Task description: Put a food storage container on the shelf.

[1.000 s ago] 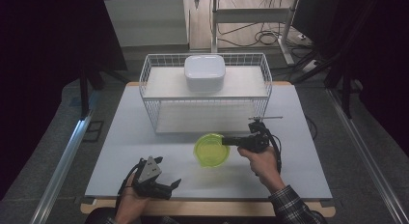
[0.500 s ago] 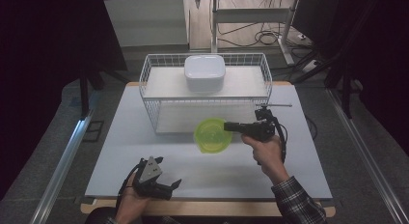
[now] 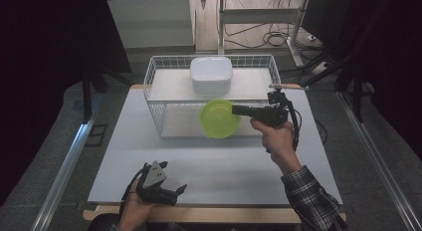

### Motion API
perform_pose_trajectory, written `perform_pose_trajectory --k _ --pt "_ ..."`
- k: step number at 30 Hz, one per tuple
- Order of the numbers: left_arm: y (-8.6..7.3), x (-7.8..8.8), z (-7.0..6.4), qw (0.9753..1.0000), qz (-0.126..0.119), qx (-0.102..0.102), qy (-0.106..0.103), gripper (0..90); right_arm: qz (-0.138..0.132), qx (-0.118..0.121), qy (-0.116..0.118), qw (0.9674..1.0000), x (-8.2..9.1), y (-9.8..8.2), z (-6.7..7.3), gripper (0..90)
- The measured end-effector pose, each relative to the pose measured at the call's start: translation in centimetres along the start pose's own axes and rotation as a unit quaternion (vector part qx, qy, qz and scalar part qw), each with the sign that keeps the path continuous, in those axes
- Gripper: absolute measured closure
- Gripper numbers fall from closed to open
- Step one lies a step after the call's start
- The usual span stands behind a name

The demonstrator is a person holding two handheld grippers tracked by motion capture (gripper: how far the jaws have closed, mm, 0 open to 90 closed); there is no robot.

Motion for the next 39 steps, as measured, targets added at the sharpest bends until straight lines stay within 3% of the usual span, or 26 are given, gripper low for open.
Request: perform_pose_trajectory --k 14,22,27,39 --pt "0.0 -0.1 -0.1 1.0000 0.002 -0.001 -0.003 1.7 -0.037 -0.007 0.010 0.9992 0.7 5.9 2.7 81.8" --pt "0.0 -0.1 -0.2 1.0000 0.003 -0.001 -0.004 1.7 -0.058 -0.010 -0.006 0.9982 0.0 9.3 4.0 81.8" --pt "0.0 -0.1 -0.2 1.0000 0.002 0.000 -0.007 1.7 -0.074 -0.021 -0.033 0.9965 -1.0 11.7 3.8 81.8" --pt "-0.1 -0.1 -0.3 0.9999 0.005 -0.003 -0.011 1.7 -0.091 -0.056 -0.075 0.9914 -3.2 14.3 2.1 81.7"
Point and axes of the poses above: each handheld gripper's, and its own axes: x roughly backward along the jaws, y roughly out of its top, z roughly to its left, the point moved 9 cm from there along -x, roughly forward along the jaws, and after that the axes turned 10 degrees about -y, right-handed, at the moved point
